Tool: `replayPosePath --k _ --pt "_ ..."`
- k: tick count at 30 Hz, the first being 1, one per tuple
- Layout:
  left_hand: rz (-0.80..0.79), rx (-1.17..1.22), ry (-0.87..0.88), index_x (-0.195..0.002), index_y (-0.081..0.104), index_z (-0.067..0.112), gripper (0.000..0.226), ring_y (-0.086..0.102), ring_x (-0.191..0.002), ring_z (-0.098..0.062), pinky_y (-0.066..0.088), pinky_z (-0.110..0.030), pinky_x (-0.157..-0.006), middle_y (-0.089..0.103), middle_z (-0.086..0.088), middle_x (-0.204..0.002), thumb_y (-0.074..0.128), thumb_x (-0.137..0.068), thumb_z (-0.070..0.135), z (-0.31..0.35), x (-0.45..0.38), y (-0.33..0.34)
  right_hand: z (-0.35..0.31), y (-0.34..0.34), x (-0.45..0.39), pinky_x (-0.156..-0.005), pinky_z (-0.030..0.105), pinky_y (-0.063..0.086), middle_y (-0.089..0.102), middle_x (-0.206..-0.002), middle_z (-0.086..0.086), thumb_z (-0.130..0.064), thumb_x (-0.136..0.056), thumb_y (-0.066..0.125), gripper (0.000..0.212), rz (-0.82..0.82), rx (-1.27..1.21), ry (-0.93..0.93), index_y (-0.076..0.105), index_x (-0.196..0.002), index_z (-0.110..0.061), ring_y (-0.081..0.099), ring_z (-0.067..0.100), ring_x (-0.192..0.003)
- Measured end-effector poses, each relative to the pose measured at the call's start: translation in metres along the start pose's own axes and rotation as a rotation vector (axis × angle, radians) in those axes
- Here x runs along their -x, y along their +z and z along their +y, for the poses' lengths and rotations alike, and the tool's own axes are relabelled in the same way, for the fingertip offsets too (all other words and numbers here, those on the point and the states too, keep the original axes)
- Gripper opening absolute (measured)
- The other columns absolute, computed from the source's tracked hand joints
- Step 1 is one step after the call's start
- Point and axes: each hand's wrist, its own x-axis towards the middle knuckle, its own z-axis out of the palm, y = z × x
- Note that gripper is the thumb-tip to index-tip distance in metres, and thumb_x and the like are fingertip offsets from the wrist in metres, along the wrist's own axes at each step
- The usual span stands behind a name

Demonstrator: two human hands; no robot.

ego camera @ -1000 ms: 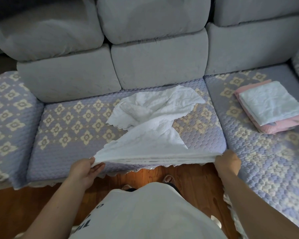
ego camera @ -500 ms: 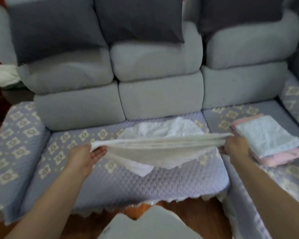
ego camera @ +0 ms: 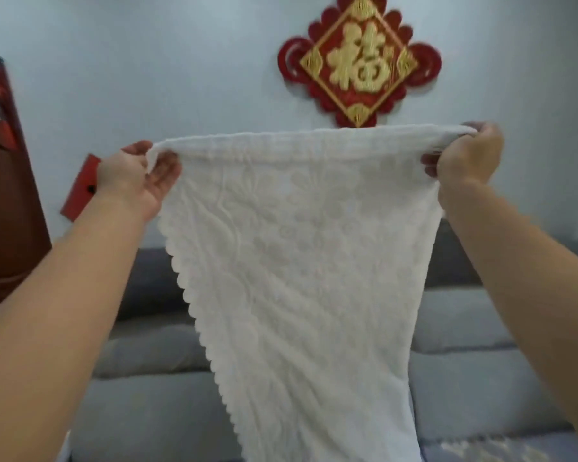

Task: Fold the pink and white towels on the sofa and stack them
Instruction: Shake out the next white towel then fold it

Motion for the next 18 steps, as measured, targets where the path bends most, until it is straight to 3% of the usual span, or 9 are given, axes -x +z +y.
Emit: replayPosePath --k 2,4,6,8,10,12,15,18 --pt "0.027 -0.033 -0.02 -0.093 0.054 0.015 0.037 0.072 -0.068 -0.023 0.062 -0.043 -0.081 0.07 -0.012 -0.079 0.021 -0.101 0.001 0.01 0.001 0.01 -0.016 0.008 -0.01 -0.039 0.028 0.05 0.071 -0.084 0.019 -0.002 -0.095 0.039 0.02 -0.066 0.101 0.148 0.055 -0.097 -0.012 0.065 0.024 -0.043" --pt "0.054 -0.006 -0.069 -0.093 0.052 0.01 0.035 0.07 -0.088 -0.028 0.058 -0.045 -0.092 0.066 -0.017 -0.093 0.02 -0.106 0.006 0.012 0.006 0.012 -0.028 0.009 -0.012 -0.036 0.028 0.05 0.068 -0.072 0.019 0.0 -0.097 0.037 0.019 -0.114 0.192 0.246 0.054 -0.105 -0.005 0.064 0.023 -0.042" --pt "0.114 0.024 -0.071 -0.092 0.051 0.006 0.032 0.068 -0.096 -0.032 0.058 -0.046 -0.09 0.065 -0.022 -0.1 0.023 -0.107 0.003 0.01 0.006 0.014 -0.037 0.013 -0.014 -0.035 0.026 0.05 0.063 -0.083 0.017 0.003 -0.096 0.036 0.02 -0.077 0.245 0.189 0.054 -0.099 -0.005 0.061 0.021 -0.046" --pt "0.16 -0.016 -0.004 -0.095 0.054 0.005 0.029 0.071 -0.088 -0.033 0.062 -0.044 -0.08 0.066 -0.024 -0.101 0.027 -0.105 0.0 0.006 0.001 0.014 -0.041 0.017 -0.01 -0.037 0.022 0.048 0.062 -0.082 0.015 0.003 -0.095 0.036 0.022 -0.059 0.334 0.141 0.056 -0.1 -0.004 0.056 0.018 -0.041" --pt "0.181 -0.021 0.004 -0.111 0.056 0.003 0.031 0.072 -0.089 -0.034 0.062 -0.044 -0.077 0.066 -0.024 -0.1 0.026 -0.105 -0.001 0.007 -0.004 0.011 -0.04 0.019 -0.008 -0.036 0.02 0.046 0.056 -0.073 0.013 0.002 -0.096 0.037 0.018 -0.085 0.392 0.165 0.053 -0.09 -0.005 0.051 0.016 -0.032" --pt "0.202 -0.003 -0.023 -0.12 0.055 0.0 0.037 0.072 -0.094 -0.037 0.062 -0.045 -0.076 0.065 -0.023 -0.11 0.022 -0.104 0.0 0.009 -0.007 0.005 -0.04 0.019 -0.01 -0.038 0.027 0.053 0.056 -0.077 0.013 0.004 -0.093 0.046 0.016 -0.086 0.416 0.177 0.049 -0.08 -0.005 0.06 0.022 -0.042" --pt "0.258 0.005 0.067 -0.095 0.054 0.001 0.031 0.074 -0.081 -0.036 0.063 -0.047 -0.071 0.064 -0.025 -0.112 0.024 -0.1 -0.002 0.017 -0.007 0.006 -0.037 0.023 -0.008 -0.059 0.042 0.063 0.064 -0.084 0.015 0.001 -0.086 0.059 0.005 -0.005 0.555 0.008 0.059 -0.082 -0.002 0.07 0.033 -0.065" --pt "0.258 -0.033 0.094 -0.119 0.054 0.001 0.035 0.072 -0.076 -0.03 0.063 -0.046 -0.072 0.066 -0.022 -0.101 0.025 -0.101 0.002 0.023 -0.011 0.001 -0.036 0.035 -0.003 -0.065 0.036 0.06 0.064 -0.079 0.012 0.001 -0.086 0.056 0.007 -0.011 0.438 0.038 0.057 -0.081 -0.004 0.065 0.025 -0.065"
